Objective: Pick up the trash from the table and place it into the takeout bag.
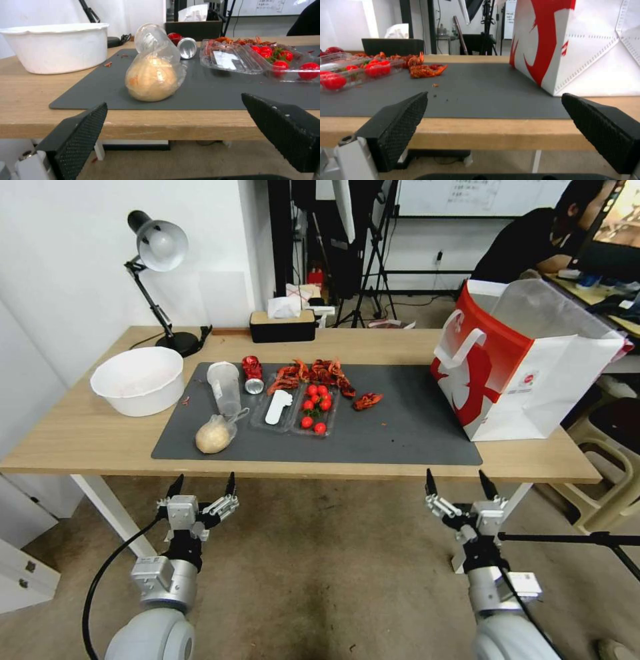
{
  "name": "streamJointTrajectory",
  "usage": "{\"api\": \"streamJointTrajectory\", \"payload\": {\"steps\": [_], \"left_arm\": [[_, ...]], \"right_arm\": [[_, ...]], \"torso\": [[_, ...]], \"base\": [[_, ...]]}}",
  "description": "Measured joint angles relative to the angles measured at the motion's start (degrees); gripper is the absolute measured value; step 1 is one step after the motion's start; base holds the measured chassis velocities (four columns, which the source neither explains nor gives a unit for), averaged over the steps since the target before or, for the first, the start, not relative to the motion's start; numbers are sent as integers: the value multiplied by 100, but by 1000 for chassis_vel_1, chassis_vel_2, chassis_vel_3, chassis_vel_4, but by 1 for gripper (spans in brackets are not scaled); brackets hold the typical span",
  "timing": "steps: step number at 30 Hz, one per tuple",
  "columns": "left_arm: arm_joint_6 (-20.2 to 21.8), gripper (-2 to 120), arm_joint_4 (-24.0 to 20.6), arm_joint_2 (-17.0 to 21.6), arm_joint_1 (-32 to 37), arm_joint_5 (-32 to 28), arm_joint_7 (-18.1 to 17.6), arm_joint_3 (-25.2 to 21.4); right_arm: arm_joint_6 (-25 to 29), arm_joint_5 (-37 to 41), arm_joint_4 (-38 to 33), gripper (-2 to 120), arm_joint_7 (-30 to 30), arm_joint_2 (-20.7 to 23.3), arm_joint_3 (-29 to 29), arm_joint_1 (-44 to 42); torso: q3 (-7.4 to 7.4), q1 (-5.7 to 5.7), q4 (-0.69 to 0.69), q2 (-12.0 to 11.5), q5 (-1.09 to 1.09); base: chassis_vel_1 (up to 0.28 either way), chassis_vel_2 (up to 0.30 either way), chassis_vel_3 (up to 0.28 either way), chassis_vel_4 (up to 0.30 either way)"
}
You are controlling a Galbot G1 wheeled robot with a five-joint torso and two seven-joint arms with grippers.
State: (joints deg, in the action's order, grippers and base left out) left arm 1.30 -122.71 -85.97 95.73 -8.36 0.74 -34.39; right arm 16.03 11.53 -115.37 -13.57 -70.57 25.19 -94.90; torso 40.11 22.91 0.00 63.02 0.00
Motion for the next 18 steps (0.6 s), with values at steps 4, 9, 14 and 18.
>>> {"api": "streamJointTrajectory", "payload": {"steps": [4, 9, 14, 18], "left_arm": [[-4, 100, 0, 11, -15, 0, 1, 7], [-50, 100, 21, 101, -129, -8, 32, 37], [-18, 100, 170, 302, -408, -44, 117, 58], [82, 100, 263, 431, -598, -140, 159, 61]], "right_arm": [[9, -1, 13, 100, -7, -16, -7, 8], [13, -1, 14, 100, -9, -49, -9, 27], [13, -26, 8, 100, -7, -89, -48, 46], [10, -37, -10, 100, -4, -103, -63, 52]], "torso": [[0, 0, 0, 0, 0], [0, 0, 0, 0, 0], [0, 0, 0, 0, -1], [0, 1, 0, 0, -1]], "base": [[0, 0, 0, 0], [0, 0, 0, 0], [0, 0, 0, 0], [0, 0, 0, 0]]}}
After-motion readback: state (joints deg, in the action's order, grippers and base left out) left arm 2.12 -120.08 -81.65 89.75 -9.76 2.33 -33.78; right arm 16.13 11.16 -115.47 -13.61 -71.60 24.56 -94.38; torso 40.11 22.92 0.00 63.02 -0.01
